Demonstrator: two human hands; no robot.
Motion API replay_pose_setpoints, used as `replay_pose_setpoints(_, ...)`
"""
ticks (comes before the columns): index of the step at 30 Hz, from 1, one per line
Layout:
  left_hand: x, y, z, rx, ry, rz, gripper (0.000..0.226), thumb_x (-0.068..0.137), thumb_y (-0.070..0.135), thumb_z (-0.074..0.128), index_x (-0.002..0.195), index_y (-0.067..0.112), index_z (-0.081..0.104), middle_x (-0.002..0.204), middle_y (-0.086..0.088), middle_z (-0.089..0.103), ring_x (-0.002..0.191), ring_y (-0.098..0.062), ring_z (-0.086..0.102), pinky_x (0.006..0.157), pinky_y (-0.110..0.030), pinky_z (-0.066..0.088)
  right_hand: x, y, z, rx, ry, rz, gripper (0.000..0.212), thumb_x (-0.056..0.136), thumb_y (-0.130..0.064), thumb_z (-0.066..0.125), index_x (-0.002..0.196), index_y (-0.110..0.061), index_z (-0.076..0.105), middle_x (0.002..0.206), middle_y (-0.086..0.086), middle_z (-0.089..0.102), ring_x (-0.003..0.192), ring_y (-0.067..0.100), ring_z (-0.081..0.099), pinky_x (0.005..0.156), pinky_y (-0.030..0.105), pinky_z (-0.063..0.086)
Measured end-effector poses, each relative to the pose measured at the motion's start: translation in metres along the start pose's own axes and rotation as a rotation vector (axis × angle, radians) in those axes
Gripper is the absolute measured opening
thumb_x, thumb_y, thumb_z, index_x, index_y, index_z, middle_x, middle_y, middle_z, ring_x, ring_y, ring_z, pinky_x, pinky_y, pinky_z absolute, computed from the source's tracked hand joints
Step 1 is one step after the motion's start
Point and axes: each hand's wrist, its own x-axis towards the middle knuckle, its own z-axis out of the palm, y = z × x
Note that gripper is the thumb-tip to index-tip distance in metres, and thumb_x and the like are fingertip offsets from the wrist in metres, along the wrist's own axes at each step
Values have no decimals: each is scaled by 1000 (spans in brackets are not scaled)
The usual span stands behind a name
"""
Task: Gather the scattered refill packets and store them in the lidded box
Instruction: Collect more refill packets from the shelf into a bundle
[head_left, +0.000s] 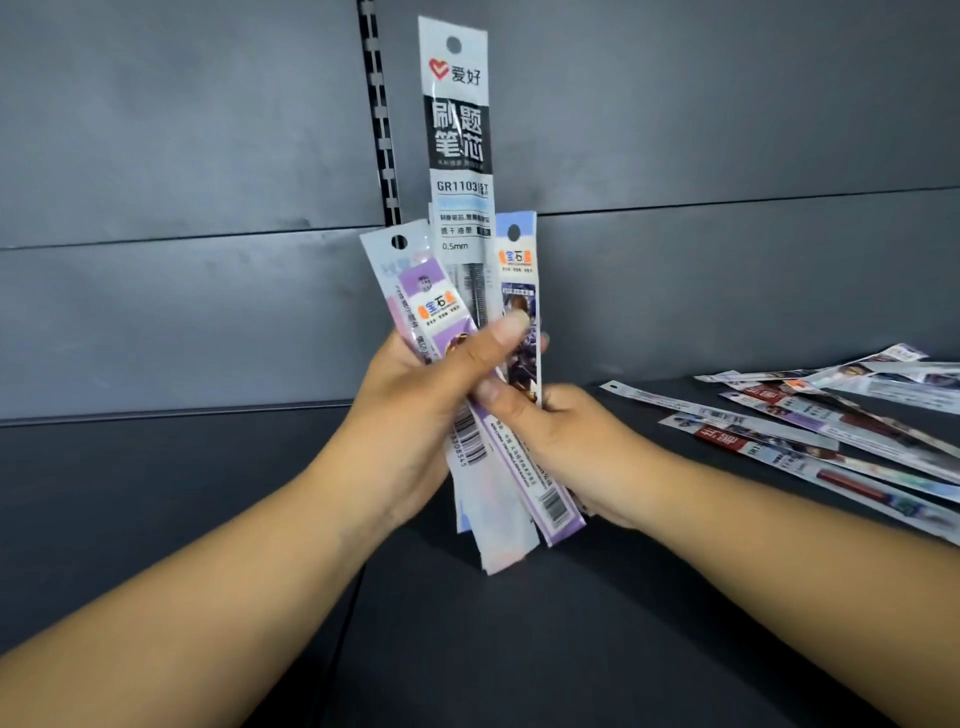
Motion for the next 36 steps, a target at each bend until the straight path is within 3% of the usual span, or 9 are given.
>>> replay_pose_setpoints(4,1,0,-1,77,41,23,22,59,10,65,80,16,64,62,7,70,57,-6,66,55,-20,53,0,2,4,-103,-109,-8,53,53,-62,45,79,-21,64,102,11,71,96,20,66,92,33,50)
replay_pose_setpoints(8,7,8,-9,82,103,30,20,60,13,66,79,17,62,53,11,63,51,-3,60,54,-19,50,-6,0,3,-168,-309,19,29,63,-54,55,73,-27,63,78,-13,67,78,-2,63,81,15,50)
replay_pose_setpoints(11,9,13,-16,73,80,27,33,61,6,72,90,21,63,53,10,57,52,-5,56,58,-23,51,-4,4,-3,-104,-324,48,12,76,-38,58,76,-27,64,76,-15,67,74,-2,64,78,14,51)
replay_pose_setpoints(15,1,7,-10,121,-20,-29,25,60,7,72,81,18,64,54,7,65,51,-9,63,55,-24,55,-4,4,4,-155,-331,-15,29,66,-51,51,90,-37,57,101,-13,62,102,4,59,95,19,44)
replay_pose_setpoints(18,-2,6,-6,140,0,-16,17,56,14,63,74,14,62,50,1,66,47,-13,65,48,-25,54,-4,2,7,-220,-290,-79,44,61,-55,45,101,-38,55,108,-12,60,104,1,54,92,13,40)
replay_pose_setpoints(22,3,12,-14,227,-4,103,19,67,12,69,84,14,61,66,1,73,63,-14,71,57,-25,55,-7,2,2,-239,-367,-15,4,78,-42,55,79,-40,53,86,-22,55,77,-11,56,74,6,45)
replay_pose_setpoints(25,5,6,-23,275,-10,86,26,66,9,66,92,14,61,76,1,74,74,-16,71,63,-27,57,-3,8,-1,-291,-338,-53,15,82,-33,59,92,-42,52,99,-19,59,93,-4,58,87,11,44)
replay_pose_setpoints(31,4,-2,-22,277,-21,48,33,57,1,76,80,19,61,64,8,71,61,-7,66,59,-25,56,0,9,-12,-354,-335,-64,14,79,-31,63,89,-41,61,89,-27,61,89,-9,58,89,8,42)
replay_pose_setpoints(36,4,-3,-24,212,-29,-28,14,57,6,75,63,17,69,63,1,72,63,-12,69,63,-28,58,1,7,-11,-429,-300,-82,26,82,-32,60,100,-16,70,100,-5,71,91,0,60,86,13,44)
